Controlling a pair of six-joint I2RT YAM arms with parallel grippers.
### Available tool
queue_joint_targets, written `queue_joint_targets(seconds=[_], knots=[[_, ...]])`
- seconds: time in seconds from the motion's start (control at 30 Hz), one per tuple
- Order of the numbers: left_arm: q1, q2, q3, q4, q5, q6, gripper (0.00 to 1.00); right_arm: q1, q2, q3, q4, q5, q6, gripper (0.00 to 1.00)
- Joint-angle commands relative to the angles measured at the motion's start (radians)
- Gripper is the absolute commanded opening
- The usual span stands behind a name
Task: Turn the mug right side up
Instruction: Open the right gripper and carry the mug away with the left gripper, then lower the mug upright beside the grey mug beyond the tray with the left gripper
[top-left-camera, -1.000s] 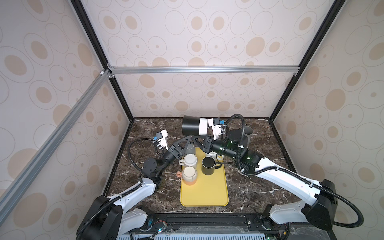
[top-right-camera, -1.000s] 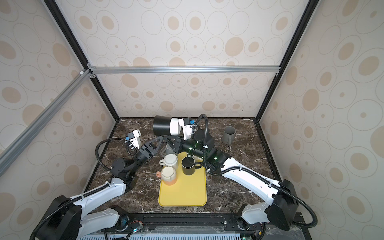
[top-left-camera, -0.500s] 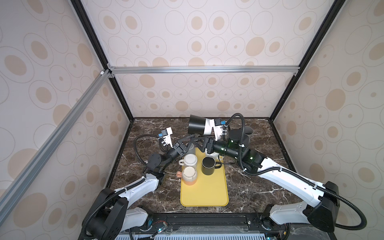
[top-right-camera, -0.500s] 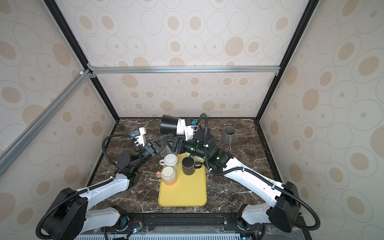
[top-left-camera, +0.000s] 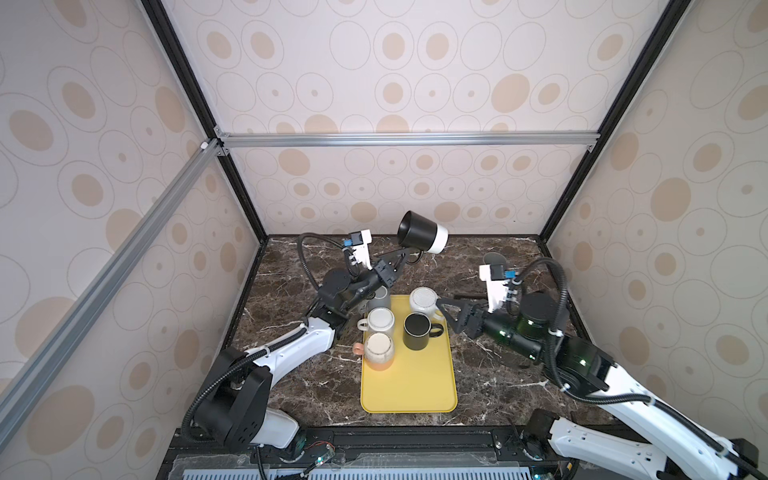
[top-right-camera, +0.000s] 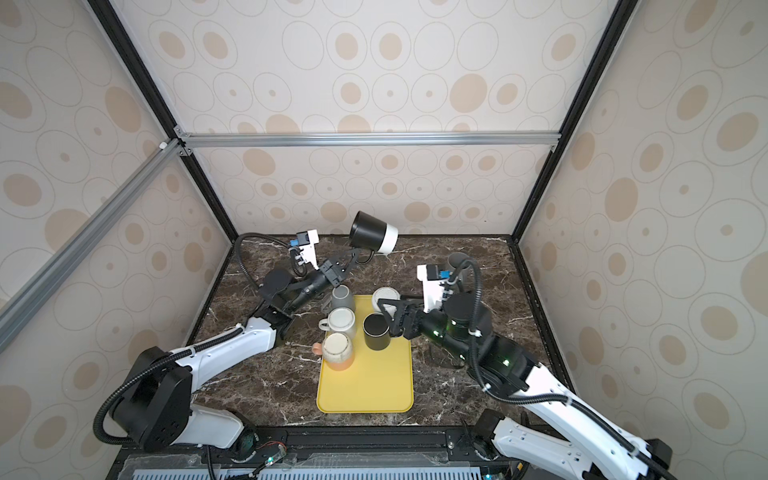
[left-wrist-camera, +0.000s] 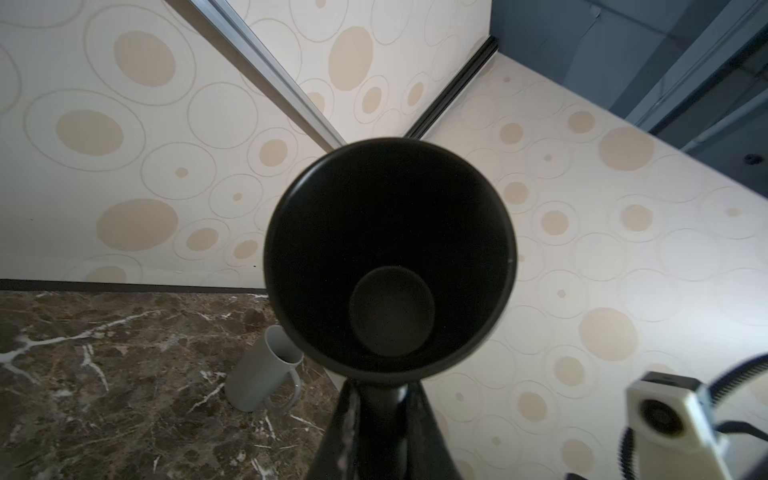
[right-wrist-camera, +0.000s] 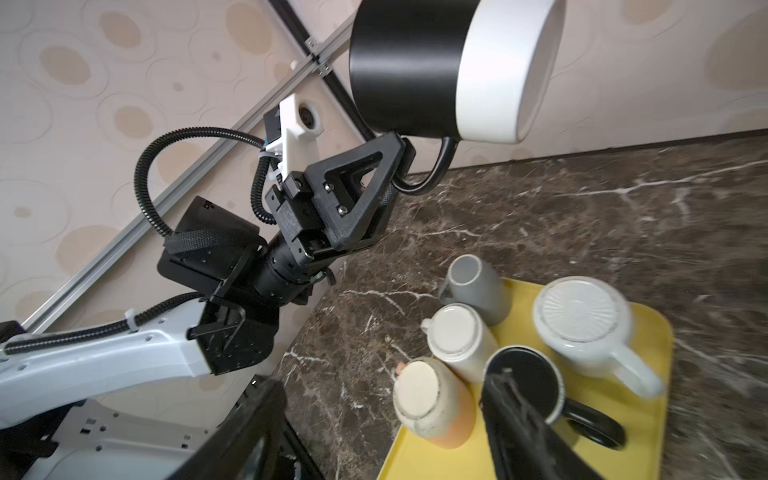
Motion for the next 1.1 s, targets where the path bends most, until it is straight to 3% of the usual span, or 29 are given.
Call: queue_joint_targets(seconds=[0.0,0.17,0.47,0.77,1.07], knots=[[-0.093,0.040,0.191,-0.163,-0.120,0.239,0.00,-0.001,-0.074,0.032,-0.203,0.295,-0.017,0.76],[-0.192,0.175,0.368,-0.358,-0.324,0.413,0.00,-0.002,-0.116,0.081,-0.321,0.473,-0.007,0.76],[-0.286,0.441,0.669,-0.553,-0.586,0.548,0.00,-0.002,-0.116,0.133,-0.372,0.664,-0.020,0.78],[-0.291,0.654,0.911,-0.703,-0.664,0.552,0.00,-0.001,-0.101,0.142,-0.361,0.670,-0.091,0.78],[-0.290,0.794,1.064,-0.779,-0.672,0.545,0.00,-0.001,-0.078,0.132,-0.342,0.672,-0.135,0.78]])
